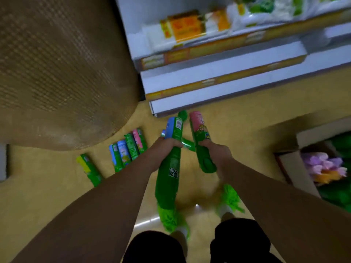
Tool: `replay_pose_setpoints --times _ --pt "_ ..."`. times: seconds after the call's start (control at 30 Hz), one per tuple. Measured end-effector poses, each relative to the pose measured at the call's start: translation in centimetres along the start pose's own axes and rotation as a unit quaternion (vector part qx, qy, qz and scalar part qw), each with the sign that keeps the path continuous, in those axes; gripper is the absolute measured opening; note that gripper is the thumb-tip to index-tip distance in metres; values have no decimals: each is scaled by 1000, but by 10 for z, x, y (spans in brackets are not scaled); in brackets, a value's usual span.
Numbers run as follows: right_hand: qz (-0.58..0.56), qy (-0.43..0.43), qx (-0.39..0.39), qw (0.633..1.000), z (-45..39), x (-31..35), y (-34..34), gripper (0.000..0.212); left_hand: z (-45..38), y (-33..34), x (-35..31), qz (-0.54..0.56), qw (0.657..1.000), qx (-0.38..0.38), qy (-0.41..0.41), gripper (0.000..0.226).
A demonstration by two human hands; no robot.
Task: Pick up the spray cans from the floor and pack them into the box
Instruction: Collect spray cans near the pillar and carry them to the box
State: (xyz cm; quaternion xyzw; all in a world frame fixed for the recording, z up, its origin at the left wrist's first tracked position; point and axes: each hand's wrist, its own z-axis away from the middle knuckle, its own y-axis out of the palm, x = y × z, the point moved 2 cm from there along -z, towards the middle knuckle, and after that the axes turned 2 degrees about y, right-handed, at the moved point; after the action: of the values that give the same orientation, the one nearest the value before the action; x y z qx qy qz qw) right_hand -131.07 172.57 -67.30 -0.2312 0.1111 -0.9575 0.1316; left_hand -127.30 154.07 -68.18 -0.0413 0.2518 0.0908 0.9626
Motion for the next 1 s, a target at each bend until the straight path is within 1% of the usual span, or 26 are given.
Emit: replay_pose_setpoints --times 0.07,0.17,0.2,0.3,0.47,0.53,0.63,0.67,0.77,0.83,0.9,1.0 --pt "-31 -6 -7 999 13 7 -43 36 19 28 -33 -24 1000 16 5 52" --pt "-76 -19 -27 997 29 20 -111 38 43 78 -83 -57 997 59 17 35" --pt "-92 -20 -34 995 36 24 -134 38 51 96 -97 -66 995 69 18 33" --pt "-148 -25 -53 987 44 27 -205 40 69 158 -137 -105 990 88 27 41" --pt "-210 -39 -69 975 50 27 -326 28 97 288 -190 -150 978 136 53 27" --pt "-234 -38 -74 969 47 25 -368 32 104 339 -200 -146 976 155 53 29" --pt "-267 -26 -92 959 36 17 -426 57 111 412 -208 -137 972 188 44 29" --pt "-278 -26 -99 955 32 15 -444 59 113 436 -211 -144 968 199 43 29" --pt "-312 -33 -116 943 26 7 -492 59 117 500 -219 -183 955 232 41 35" --pt "-338 -26 -128 932 19 2 -519 58 115 537 -225 -211 947 241 41 33" --pt "-360 -27 -144 922 12 -1 -542 47 110 572 -232 -242 934 257 47 29" --pt "-388 10 -172 906 0 -4 -570 44 97 619 -241 -278 916 285 41 31"
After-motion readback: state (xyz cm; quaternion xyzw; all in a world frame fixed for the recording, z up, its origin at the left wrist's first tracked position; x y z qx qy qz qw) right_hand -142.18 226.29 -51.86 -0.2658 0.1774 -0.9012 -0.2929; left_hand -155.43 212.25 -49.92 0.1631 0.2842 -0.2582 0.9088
